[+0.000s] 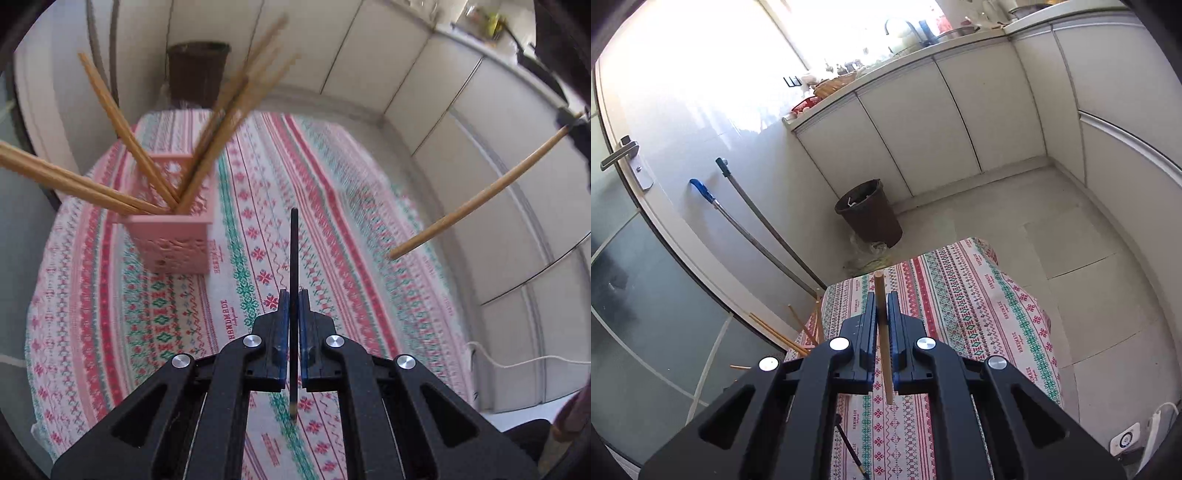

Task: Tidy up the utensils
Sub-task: 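Carry both held chopsticks up over the pink basket, then open the left gripper to drop its chopstick into the basket, then open the right gripper to drop its chopstick into the basket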

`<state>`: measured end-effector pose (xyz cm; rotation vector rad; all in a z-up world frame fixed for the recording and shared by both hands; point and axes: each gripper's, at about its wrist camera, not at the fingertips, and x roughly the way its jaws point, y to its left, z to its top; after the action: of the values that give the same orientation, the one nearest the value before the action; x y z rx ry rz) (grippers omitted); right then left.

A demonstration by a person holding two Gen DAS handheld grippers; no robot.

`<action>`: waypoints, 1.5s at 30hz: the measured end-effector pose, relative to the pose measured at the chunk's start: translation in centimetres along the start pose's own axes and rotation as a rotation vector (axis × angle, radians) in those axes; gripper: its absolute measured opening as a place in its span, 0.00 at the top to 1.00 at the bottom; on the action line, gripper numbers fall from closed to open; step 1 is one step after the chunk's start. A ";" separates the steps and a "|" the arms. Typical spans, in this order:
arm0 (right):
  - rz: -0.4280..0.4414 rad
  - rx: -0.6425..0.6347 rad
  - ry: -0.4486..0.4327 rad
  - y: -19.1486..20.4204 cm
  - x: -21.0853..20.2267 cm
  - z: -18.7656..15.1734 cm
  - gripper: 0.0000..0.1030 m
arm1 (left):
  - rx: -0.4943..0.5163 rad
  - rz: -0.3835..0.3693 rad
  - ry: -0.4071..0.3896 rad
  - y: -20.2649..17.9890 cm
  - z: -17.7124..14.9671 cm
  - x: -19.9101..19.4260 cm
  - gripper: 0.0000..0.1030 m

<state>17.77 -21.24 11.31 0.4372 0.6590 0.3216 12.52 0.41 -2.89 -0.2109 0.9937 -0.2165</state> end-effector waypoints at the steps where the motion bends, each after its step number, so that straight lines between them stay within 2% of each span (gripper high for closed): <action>1: 0.009 -0.003 0.000 0.4 -0.2 -0.1 0.94 | 0.001 -0.004 -0.029 0.0 0.0 -1.5 0.96; 6: 0.056 -0.014 -0.009 2.4 -0.8 -0.1 0.94 | -0.012 -0.006 -0.195 0.4 1.6 -7.5 0.96; 10: 0.110 -0.020 -0.022 4.4 -1.2 0.7 0.94 | -0.002 0.015 -0.324 -0.1 5.6 -12.0 0.96; 16: 0.169 -0.046 -0.036 7.2 -1.2 1.1 0.94 | -0.014 0.077 -0.446 1.1 10.4 -15.6 0.96; 19: 0.179 -0.058 -0.020 8.2 -0.2 1.1 0.94 | -0.026 0.106 -0.455 2.0 10.8 -15.2 0.96; 22: 0.172 -0.062 -0.007 8.8 1.1 1.0 0.94 | -0.057 0.156 -0.420 3.4 11.3 -12.2 0.95; 24: 0.172 -0.056 0.006 9.0 2.2 0.9 0.94 | -0.105 0.172 -0.386 5.2 11.0 -10.1 0.89; 25: 0.172 -0.055 0.010 9.2 2.6 0.9 0.94 | -0.143 0.166 -0.394 6.0 10.4 -9.8 0.84; 28: 0.168 -0.064 -0.004 10.2 3.7 1.2 0.94 | -0.229 0.138 -0.467 7.8 8.5 -11.1 0.79; 30: 0.162 -0.073 -0.022 11.0 4.2 1.5 0.94 | -0.257 0.141 -0.490 8.4 8.6 -12.7 0.78; 32: 0.160 -0.082 -0.045 12.0 4.8 1.9 0.94 | -0.289 0.120 -0.535 9.1 8.9 -14.8 0.71; 34: 0.161 -0.097 -0.055 13.0 5.6 2.4 0.93 | -0.307 0.106 -0.576 9.3 9.0 -16.4 0.65; 36: 0.150 -0.130 -0.065 14.3 6.6 2.5 0.93 | -0.298 0.107 -0.614 9.1 8.8 -17.9 0.64; 42: 0.112 -0.199 -0.023 16.3 11.6 0.7 0.91 | -0.274 0.130 -0.610 9.6 9.0 -18.1 0.63; 43: 0.105 -0.196 -0.015 16.1 12.4 0.2 0.87 | -0.279 0.130 -0.602 9.8 9.2 -18.0 0.63; 44: 0.101 -0.189 -0.008 15.9 13.0 -0.4 0.78 | -0.283 0.136 -0.604 9.9 9.1 -18.1 0.63; 45: 0.099 -0.183 -0.010 15.6 13.1 -0.8 0.74 | -0.282 0.154 -0.617 9.9 8.9 -18.5 0.63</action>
<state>24.77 -2.06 11.59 0.2970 0.5937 0.4698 11.12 15.71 13.96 -0.4271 0.4179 0.1306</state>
